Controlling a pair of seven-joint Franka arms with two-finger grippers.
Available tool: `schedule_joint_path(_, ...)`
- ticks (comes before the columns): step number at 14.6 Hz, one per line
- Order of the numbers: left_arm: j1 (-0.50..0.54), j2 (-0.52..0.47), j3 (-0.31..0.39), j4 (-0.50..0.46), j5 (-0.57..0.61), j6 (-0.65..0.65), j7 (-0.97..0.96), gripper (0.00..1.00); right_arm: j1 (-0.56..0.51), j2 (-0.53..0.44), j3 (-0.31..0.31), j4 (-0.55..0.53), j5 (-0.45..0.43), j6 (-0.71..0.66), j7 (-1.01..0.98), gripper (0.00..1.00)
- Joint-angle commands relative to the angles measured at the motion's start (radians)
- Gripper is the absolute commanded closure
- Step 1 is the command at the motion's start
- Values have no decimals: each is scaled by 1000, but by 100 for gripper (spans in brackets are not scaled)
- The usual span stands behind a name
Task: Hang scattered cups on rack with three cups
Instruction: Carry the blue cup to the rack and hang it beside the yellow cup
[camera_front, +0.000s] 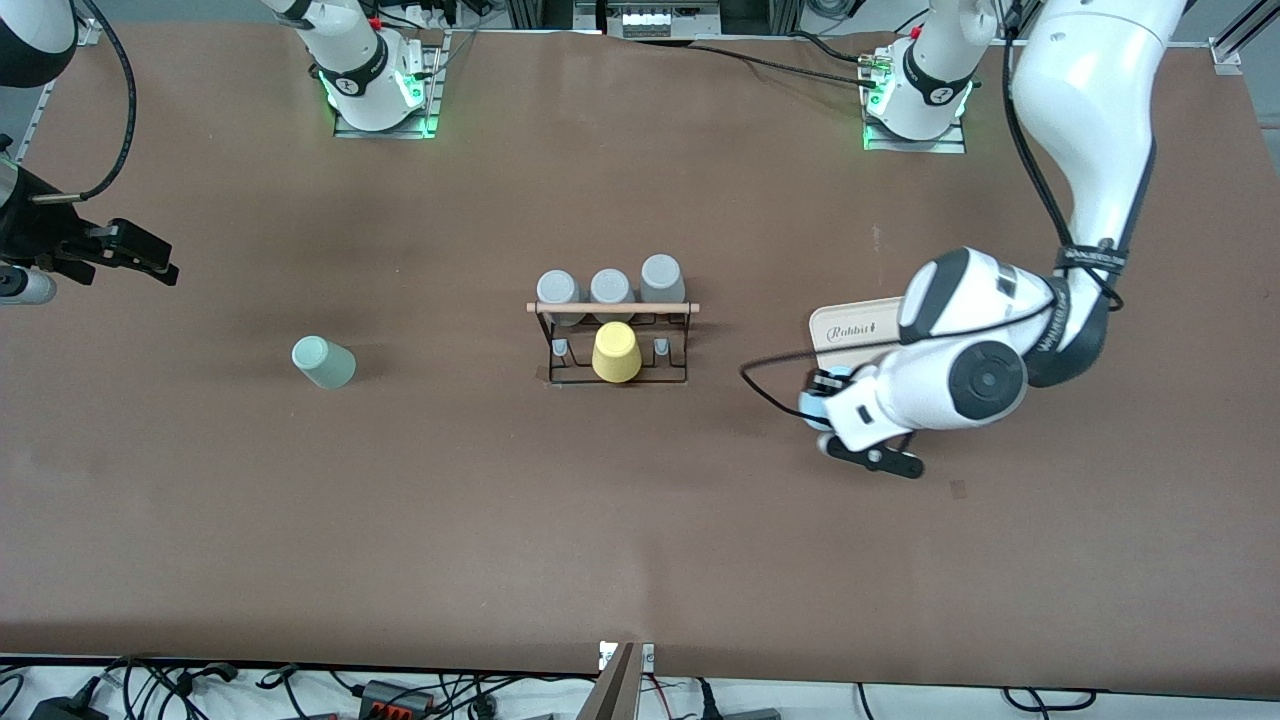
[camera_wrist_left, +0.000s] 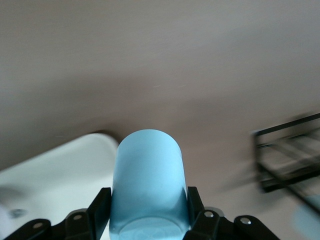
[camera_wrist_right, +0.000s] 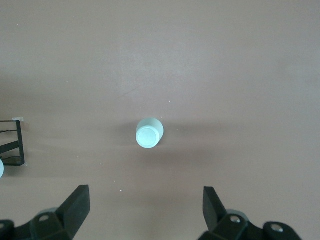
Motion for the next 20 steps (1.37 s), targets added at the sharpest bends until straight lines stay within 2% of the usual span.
schedule_joint_path(1,-67,19,-8,94,-55,-22,-133,91,-2,-4,0,2,0,3,-10,0)
schedule_joint_path(4,-134,19,-9,149,-141,-21,-357,93,-2,-4,0,2,0,2,-11,0)
schedule_joint_path(9,-165,15,-17,148,-238,-26,-551,93,-2,-6,0,2,2,2,-11,0)
schedule_joint_path(15,-223,68,-14,142,-239,-17,-559,92,-4,-4,0,2,2,2,-11,0)
schedule_joint_path(20,-229,95,-14,145,-238,-14,-542,92,-6,-4,0,2,2,2,-11,0)
